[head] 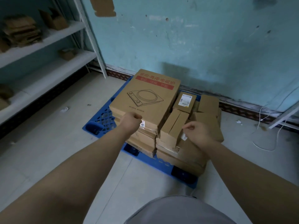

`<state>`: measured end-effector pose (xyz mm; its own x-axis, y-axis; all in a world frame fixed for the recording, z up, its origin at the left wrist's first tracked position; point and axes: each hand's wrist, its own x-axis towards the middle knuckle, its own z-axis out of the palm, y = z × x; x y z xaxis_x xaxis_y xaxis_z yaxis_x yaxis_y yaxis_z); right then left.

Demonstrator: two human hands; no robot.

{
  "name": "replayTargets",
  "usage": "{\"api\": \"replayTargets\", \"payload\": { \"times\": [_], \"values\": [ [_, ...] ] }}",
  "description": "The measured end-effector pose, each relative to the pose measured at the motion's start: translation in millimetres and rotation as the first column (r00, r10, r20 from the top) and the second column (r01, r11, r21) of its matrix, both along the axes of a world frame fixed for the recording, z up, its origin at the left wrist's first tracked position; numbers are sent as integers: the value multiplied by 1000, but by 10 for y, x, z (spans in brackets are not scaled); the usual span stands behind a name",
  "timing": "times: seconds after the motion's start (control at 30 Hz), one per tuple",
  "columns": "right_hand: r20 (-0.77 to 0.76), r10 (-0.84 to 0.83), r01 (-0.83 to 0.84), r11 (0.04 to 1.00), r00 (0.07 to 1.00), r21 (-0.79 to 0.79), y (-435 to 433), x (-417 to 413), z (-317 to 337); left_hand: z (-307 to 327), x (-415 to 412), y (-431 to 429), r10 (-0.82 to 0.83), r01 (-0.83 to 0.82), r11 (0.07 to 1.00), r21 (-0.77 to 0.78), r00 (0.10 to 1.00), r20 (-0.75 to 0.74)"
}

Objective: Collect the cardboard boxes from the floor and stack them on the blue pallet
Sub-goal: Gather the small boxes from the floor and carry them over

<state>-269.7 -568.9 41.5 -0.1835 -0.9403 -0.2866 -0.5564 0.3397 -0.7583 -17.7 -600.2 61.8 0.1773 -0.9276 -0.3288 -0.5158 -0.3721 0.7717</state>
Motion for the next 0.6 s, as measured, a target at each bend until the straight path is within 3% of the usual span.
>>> {"api": "replayTargets", "payload": {
  "times": [0.27,0.6],
  "values": [
    [-15,51,-51,999,999,10,370,492,50,-64,463,510,26,-29,995,91,999,35],
    [-1,172,-172,985,985,26,456,520,129,-57,349,893,143,-145,981,127,989,20]
  ]
}}
